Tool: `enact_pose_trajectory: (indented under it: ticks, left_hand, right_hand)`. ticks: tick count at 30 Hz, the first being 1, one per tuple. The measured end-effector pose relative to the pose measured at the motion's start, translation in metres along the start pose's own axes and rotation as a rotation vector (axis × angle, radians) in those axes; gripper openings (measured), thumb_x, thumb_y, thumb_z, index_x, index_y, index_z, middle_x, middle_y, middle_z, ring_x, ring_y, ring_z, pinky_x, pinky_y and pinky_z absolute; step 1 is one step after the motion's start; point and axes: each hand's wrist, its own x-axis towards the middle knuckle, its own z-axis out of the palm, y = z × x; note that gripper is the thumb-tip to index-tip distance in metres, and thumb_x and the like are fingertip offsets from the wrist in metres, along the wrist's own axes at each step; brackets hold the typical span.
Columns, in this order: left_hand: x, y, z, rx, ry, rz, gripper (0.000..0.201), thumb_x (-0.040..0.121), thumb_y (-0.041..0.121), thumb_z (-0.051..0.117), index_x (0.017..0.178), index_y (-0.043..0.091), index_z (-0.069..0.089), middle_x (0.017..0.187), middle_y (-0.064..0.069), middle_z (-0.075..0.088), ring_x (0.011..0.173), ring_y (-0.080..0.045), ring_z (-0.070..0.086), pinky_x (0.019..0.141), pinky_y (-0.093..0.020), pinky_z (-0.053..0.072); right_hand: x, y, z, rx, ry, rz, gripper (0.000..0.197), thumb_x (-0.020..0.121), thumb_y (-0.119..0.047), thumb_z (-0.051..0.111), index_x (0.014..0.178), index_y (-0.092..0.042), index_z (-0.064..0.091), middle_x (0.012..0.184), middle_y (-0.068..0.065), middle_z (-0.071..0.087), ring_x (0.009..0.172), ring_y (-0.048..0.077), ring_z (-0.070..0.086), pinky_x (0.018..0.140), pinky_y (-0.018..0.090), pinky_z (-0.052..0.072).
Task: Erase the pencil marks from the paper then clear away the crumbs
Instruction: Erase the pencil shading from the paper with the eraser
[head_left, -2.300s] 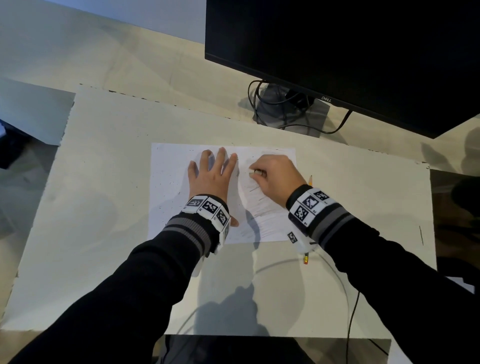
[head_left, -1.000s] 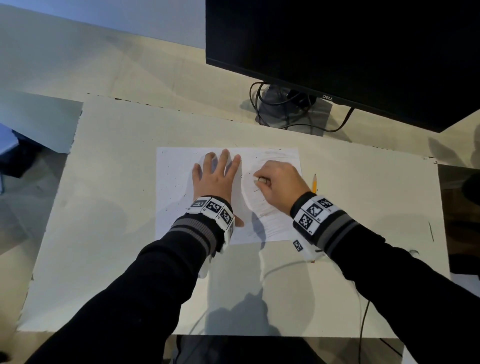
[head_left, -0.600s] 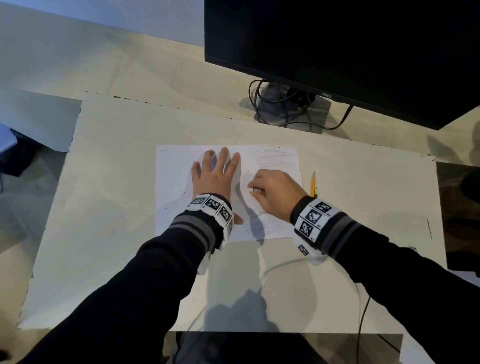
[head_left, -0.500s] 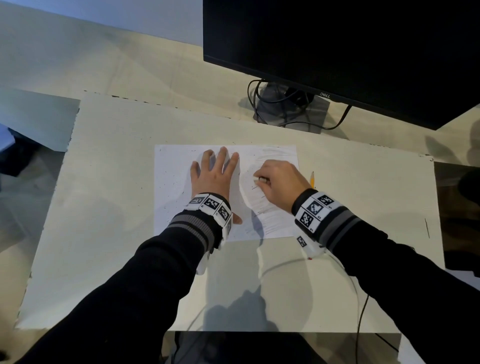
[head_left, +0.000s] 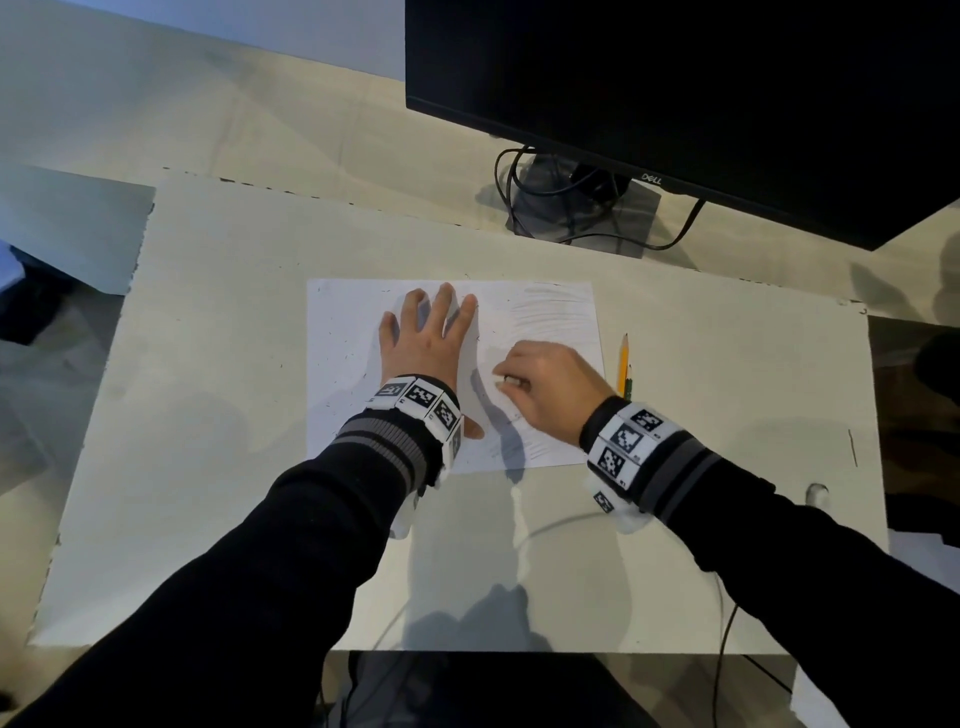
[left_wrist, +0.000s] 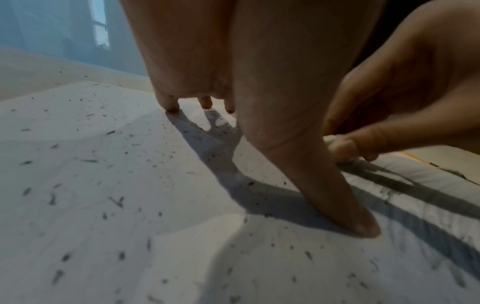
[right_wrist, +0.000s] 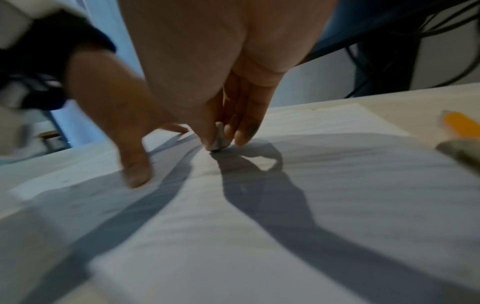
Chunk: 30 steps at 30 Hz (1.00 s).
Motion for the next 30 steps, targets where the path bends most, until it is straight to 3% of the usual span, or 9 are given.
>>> enact_pose_trajectory:
  ticks: [3, 7, 8, 12, 16, 21, 25, 30]
  left_hand:
    - [-0.001, -0.001, 0.000, -0.016, -0.013, 0.000, 0.156, 0.047, 0.075, 0.082, 0.153, 0.026, -0.022, 0.162, -0.004, -0.018, 0.149, -0.036, -0.010, 0.120, -0.055, 0.008]
    - [0.000, 0.001, 0.001, -0.006, 0.004, 0.004, 0.155, 0.048, 0.076, 0.081, 0.153, 0.025, -0.021, 0.163, -0.004, -0.016, 0.149, -0.037, -0.007, 0.120, -0.055, 0.009]
    - [0.000, 0.001, 0.001, -0.007, 0.005, 0.005, 0.156, 0.048, 0.076, 0.081, 0.153, 0.025, -0.021, 0.163, -0.004, -0.016, 0.149, -0.037, -0.007, 0.120, -0.055, 0.009]
    - [0.000, 0.001, 0.001, 0.000, -0.002, -0.002, 0.156, 0.048, 0.075, 0.081, 0.153, 0.025, -0.022, 0.162, -0.004, -0.017, 0.149, -0.037, -0.008, 0.120, -0.055, 0.008]
    - [0.001, 0.002, 0.003, 0.002, 0.017, -0.013, 0.154, 0.051, 0.072, 0.083, 0.152, 0.026, -0.023, 0.162, -0.003, -0.017, 0.149, -0.036, -0.006, 0.120, -0.054, 0.010]
    - [0.001, 0.001, 0.002, 0.008, -0.003, -0.005, 0.156, 0.048, 0.075, 0.082, 0.153, 0.025, -0.023, 0.162, -0.003, -0.018, 0.149, -0.037, -0.008, 0.120, -0.055, 0.008]
    - [0.001, 0.002, 0.003, -0.005, 0.029, -0.015, 0.154, 0.049, 0.071, 0.085, 0.153, 0.027, -0.020, 0.162, -0.002, -0.015, 0.148, -0.035, -0.005, 0.120, -0.054, 0.010]
    - [0.000, 0.002, 0.002, 0.012, 0.006, -0.002, 0.156, 0.048, 0.076, 0.081, 0.153, 0.024, -0.023, 0.162, -0.003, -0.018, 0.148, -0.037, -0.009, 0.120, -0.055, 0.008]
  right_hand:
    - [0.007, 0.016, -0.008, 0.010, 0.151, 0.119, 0.018, 0.093, -0.015, 0.063, 0.106, -0.007, 0.073, 0.095, 0.004, 0.066, 0.086, 0.021, 0.060, 0.082, 0.039, 0.054]
    - [-0.005, -0.001, 0.005, -0.010, 0.009, -0.094, 0.014, 0.090, -0.009, 0.065, 0.100, -0.005, 0.074, 0.089, 0.008, 0.066, 0.079, 0.025, 0.061, 0.071, 0.039, 0.055]
    - [-0.004, 0.001, 0.003, -0.004, 0.007, -0.083, 0.014, 0.090, -0.009, 0.065, 0.100, -0.005, 0.074, 0.089, 0.007, 0.066, 0.079, 0.024, 0.061, 0.071, 0.039, 0.055]
    - [0.005, 0.009, 0.002, 0.013, 0.176, 0.036, 0.014, 0.090, -0.010, 0.066, 0.100, -0.004, 0.074, 0.089, 0.008, 0.067, 0.082, 0.025, 0.061, 0.076, 0.040, 0.055]
    - [-0.006, -0.010, 0.014, 0.023, 0.015, -0.123, 0.010, 0.089, -0.008, 0.066, 0.096, -0.005, 0.073, 0.085, 0.006, 0.065, 0.078, 0.023, 0.058, 0.072, 0.036, 0.052]
    - [0.006, 0.003, 0.007, 0.022, 0.190, 0.005, 0.014, 0.089, -0.009, 0.066, 0.100, -0.004, 0.073, 0.089, 0.008, 0.067, 0.082, 0.024, 0.061, 0.075, 0.040, 0.055]
    - [-0.010, -0.012, 0.016, 0.040, -0.004, -0.131, 0.012, 0.089, -0.007, 0.064, 0.096, -0.004, 0.074, 0.087, 0.008, 0.066, 0.077, 0.026, 0.061, 0.071, 0.043, 0.054]
    - [0.000, 0.005, 0.004, 0.078, 0.179, 0.081, 0.016, 0.091, -0.011, 0.066, 0.103, -0.005, 0.074, 0.094, 0.006, 0.066, 0.085, 0.022, 0.062, 0.081, 0.041, 0.054]
